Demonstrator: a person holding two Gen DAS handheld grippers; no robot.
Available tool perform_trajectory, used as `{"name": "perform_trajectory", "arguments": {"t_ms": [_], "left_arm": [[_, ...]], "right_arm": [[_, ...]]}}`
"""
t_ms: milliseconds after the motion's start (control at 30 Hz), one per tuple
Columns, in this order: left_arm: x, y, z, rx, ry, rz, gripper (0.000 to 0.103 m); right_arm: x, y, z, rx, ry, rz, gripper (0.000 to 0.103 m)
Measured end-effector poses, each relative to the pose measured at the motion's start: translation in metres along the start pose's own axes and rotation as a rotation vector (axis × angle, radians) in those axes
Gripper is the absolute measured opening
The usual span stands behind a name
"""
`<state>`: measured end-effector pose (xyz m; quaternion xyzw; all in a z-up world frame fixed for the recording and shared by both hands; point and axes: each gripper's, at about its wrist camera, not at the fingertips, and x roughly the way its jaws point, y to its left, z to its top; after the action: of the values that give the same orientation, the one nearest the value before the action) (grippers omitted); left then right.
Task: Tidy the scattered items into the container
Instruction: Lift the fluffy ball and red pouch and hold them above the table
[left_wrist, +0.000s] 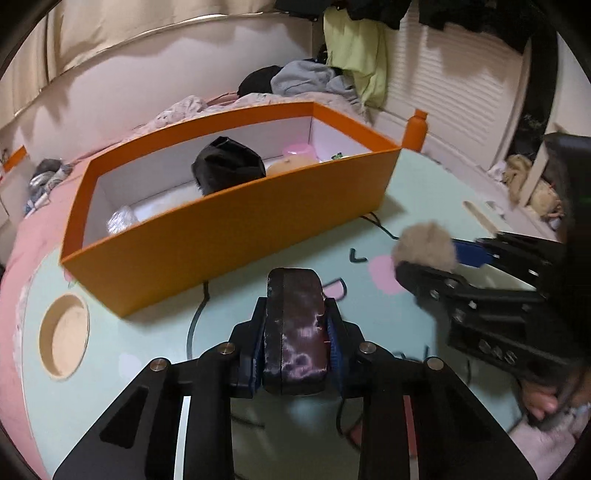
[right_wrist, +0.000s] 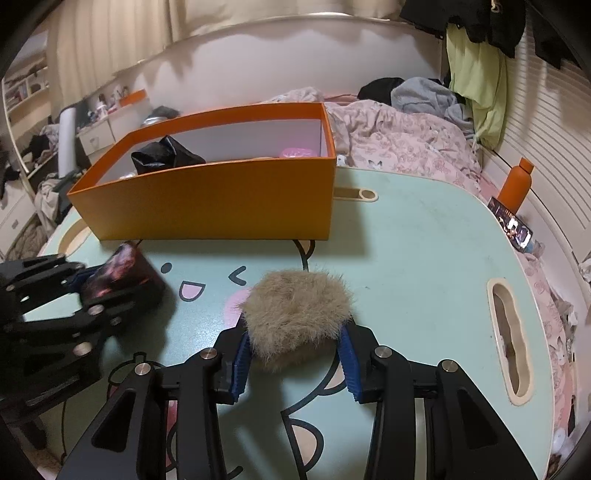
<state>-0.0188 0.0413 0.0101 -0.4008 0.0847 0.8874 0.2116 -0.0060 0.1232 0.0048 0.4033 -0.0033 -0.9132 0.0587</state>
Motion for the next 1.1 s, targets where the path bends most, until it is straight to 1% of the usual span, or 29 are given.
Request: {"name": "perform_trajectory", "arguments": {"t_ms": [133, 200, 300, 333, 400, 467, 500, 533, 567, 600, 633, 667, 700, 767, 833, 933, 1000, 1100], "left_arm": [[-0.026, 0.014, -0.018, -0.073, -0.052, 0.036, 0.029], [-0.039, 0.023, -0.028, -0.122, -0.076, 0.061, 0.029], [-0.044, 0.029, -0.040, -0.180, -0.077, 0.161, 0.029], [-0.043, 0.029, -0.042, -0.190, -0.075, 0.177, 0.029], [-0.036, 0.030, -0.047, -0.205, -0.055, 0.158, 0.031], [-0.033, 0.028, -0.048, -0.211, -0.054, 0.161, 0.031], [-0.032, 0.026, -0.048, -0.209, -0.052, 0.169, 0.033], [-0.031, 0.025, -0.048, -0.203, -0.052, 0.174, 0.037], [-0.032, 0.023, -0.049, -0.201, -0.052, 0.178, 0.048], [-0.032, 0.022, -0.049, -0.202, -0.052, 0.179, 0.066], [-0.031, 0.022, -0.049, -0.208, -0.051, 0.179, 0.072], [-0.032, 0.020, -0.050, -0.211, -0.060, 0.179, 0.075], [-0.035, 0.020, -0.051, -0.215, -0.073, 0.177, 0.075], [-0.041, 0.024, -0.054, -0.233, -0.101, 0.162, 0.075], [-0.044, 0.029, -0.057, -0.251, -0.101, 0.136, 0.076], [-0.048, 0.036, -0.061, -0.275, -0.104, 0.108, 0.076], [-0.050, 0.038, -0.061, -0.278, -0.113, 0.108, 0.076], [-0.046, 0.036, -0.056, -0.258, -0.106, 0.118, 0.076]], "right_arm": [[0.000, 0.002, 0.001, -0.004, -0.001, 0.001, 0.040], [-0.001, 0.005, 0.001, -0.017, 0.000, 0.020, 0.040], [-0.003, 0.012, 0.001, -0.021, 0.007, 0.072, 0.040], [-0.004, 0.017, 0.001, -0.035, 0.007, 0.084, 0.041], [-0.005, 0.026, -0.002, -0.077, 0.006, 0.088, 0.041], [-0.005, 0.033, -0.004, -0.115, 0.001, 0.077, 0.041], [-0.005, 0.036, -0.005, -0.123, -0.002, 0.075, 0.043], [-0.005, 0.036, -0.005, -0.124, -0.002, 0.078, 0.047], [-0.005, 0.036, -0.006, -0.120, -0.002, 0.081, 0.054], [-0.004, 0.034, -0.006, -0.110, -0.002, 0.083, 0.057], [-0.004, 0.030, -0.007, -0.091, -0.004, 0.090, 0.065], [-0.005, 0.026, -0.007, -0.073, -0.008, 0.099, 0.070], [-0.006, 0.022, -0.008, -0.052, -0.017, 0.110, 0.071], [-0.011, 0.011, -0.009, 0.008, -0.043, 0.138, 0.079], [-0.015, 0.001, -0.010, 0.064, -0.067, 0.163, 0.082], [-0.018, -0.003, -0.011, 0.101, -0.075, 0.174, 0.082], [-0.017, 0.001, -0.011, 0.093, -0.065, 0.175, 0.082], [-0.012, 0.013, -0.010, 0.037, -0.036, 0.160, 0.082]]}}
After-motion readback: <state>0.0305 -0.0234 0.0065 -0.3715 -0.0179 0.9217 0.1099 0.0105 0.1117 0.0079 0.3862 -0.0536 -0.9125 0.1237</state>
